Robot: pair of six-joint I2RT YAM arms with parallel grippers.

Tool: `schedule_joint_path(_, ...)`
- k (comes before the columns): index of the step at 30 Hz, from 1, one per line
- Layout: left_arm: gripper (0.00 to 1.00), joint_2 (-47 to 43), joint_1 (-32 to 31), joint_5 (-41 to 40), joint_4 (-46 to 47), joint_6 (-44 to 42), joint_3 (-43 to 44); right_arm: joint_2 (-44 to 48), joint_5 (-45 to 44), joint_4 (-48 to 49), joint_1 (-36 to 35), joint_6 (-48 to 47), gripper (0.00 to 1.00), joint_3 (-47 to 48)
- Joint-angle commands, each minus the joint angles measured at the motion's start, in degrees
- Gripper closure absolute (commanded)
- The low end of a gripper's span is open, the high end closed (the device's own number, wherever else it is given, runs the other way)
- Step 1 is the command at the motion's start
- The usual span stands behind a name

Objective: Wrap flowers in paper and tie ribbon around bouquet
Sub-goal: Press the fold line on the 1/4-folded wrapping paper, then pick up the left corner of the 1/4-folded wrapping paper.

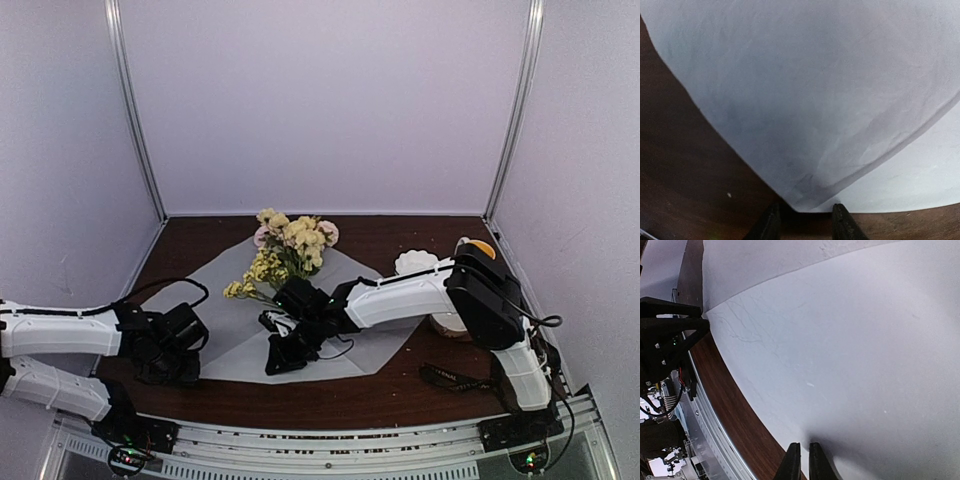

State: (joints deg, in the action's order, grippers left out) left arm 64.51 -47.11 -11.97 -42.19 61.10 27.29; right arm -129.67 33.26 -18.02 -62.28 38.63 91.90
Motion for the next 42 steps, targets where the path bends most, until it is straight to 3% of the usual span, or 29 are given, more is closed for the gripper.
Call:
schedule_joint_path(1,0.62,-1.69,0.44,-0.71,-9.98,2.07,0.65,-2.65,-5.08,-7.02,0.22,-2.55,0.91,-0.14)
schedule_joint_path(5,0.6,-5.97,0.51,-2.95,-14.91,2.52,3.09,-0.14,-4.45,-8.44,0.13,-3.63,0.91,-1.54)
schedule_joint_path(10,0.58,-10.39,0.53,-0.59,-11.77,4.07,2.84,4.91,-8.44,-7.75,0.14,-4.09,0.91,-7.17)
schedule_joint_path(17,0.39,-18.41,0.46,1.7,-8.27,9.28,-0.38,2.17,-7.91,-9.87,-0.31,-3.66,0.9,-3.59)
schedule_joint_path(21,0.35,-22.54,0.5,3.63,-3.29,11.82,-3.95,2.28,-7.95,-10.95,-0.3,-4.66,0.9,-3.21)
schedule_joint_path(24,0.32,-21.95,0.53,3.33,-0.21,14.87,-5.85,1.68,-7.99,-12.47,-0.23,-5.96,0.9,-1.64)
schedule_joint_path(28,0.25,-19.44,1.42,2.63,10.59,14.43,-7.76,1.57,-7.59,-13.09,0.18,-7.57,0.9,-0.73)
schedule_joint_path(33,0.24,-18.08,5.37,8.34,24.69,13.52,-12.03,2.79,-7.19,-11.63,0.55,-7.32,0.9,-2.65)
schedule_joint_path(42,0.28,-15.62,5.43,14.46,29.46,11.86,-11.81,3.32,-5.73,-10.06,1.01,-7.06,0.9,-3.83)
